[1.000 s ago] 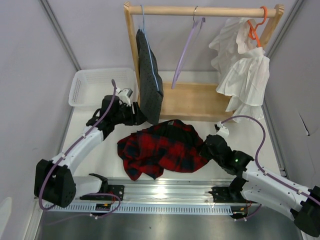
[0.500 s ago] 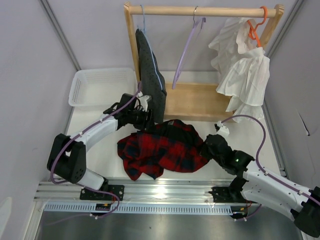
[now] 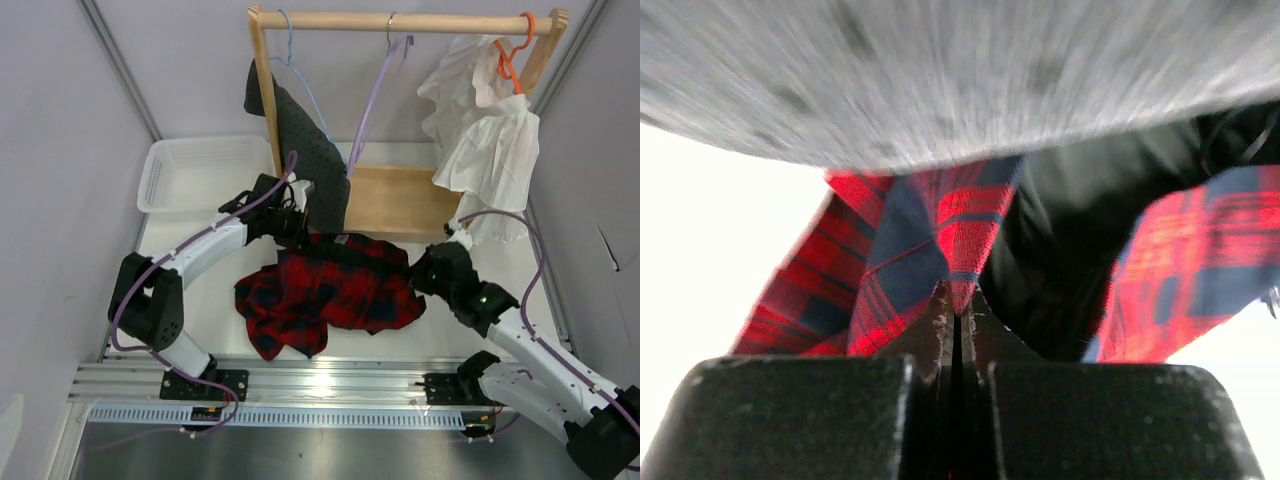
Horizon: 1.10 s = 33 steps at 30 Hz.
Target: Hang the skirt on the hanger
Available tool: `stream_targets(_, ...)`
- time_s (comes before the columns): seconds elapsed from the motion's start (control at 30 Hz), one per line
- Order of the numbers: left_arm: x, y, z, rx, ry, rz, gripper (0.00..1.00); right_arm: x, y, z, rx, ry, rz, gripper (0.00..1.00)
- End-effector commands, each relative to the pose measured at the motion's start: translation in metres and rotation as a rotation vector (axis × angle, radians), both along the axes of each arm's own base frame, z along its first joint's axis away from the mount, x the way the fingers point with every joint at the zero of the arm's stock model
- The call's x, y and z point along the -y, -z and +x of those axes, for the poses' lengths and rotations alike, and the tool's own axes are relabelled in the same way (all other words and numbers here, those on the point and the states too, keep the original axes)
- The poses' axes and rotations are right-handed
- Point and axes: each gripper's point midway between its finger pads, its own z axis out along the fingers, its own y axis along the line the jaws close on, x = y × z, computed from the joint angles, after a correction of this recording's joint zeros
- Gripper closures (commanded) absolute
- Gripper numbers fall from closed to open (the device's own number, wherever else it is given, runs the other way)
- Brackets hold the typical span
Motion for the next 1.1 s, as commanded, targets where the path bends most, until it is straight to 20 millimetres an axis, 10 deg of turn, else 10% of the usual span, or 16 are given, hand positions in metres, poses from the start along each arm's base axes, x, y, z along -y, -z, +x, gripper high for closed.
stream_targets(0.0, -0.008, -0.074, 0.035, 0.201, -0.116, -0.066, 1.0, -0.002, -0.054, 0.031, 0.109, -0.059, 0.05, 1.0)
stream_targets(0.33, -0.041, -0.241, 0.062, 0.538, -0.281, -0.332, 1.0, 0.038, -0.224, 0.122, 0.4, -0.027, 0.144, 1.0)
stream_targets(0.47, -0.044, -0.258, 0.05, 0.586, -0.271, -0.368, 1.0, 0.035, -0.225, 0.119, 0.384, -0.042, 0.147, 1.0)
stream_targets(0.57, -0.042, -0.233, 0.038, 0.532, -0.288, -0.416, 1.0, 0.032, -0.201, 0.101, 0.344, -0.046, 0.179, 1.0)
stream_targets(0.63, -0.04, -0.166, 0.023, 0.39, -0.34, -0.433, 1.0, 0.03, -0.149, 0.085, 0.251, -0.04, 0.188, 1.0)
stream_targets(0.87, -0.05, -0.042, -0.03, 0.258, -0.478, -0.475, 1.0, 0.029, -0.038, 0.013, 0.073, 0.045, 0.263, 0.99)
stream_targets(1.07, -0.052, -0.018, -0.045, 0.277, -0.476, -0.529, 1.0, 0.027, 0.001, -0.009, 0.002, 0.07, 0.261, 0.8)
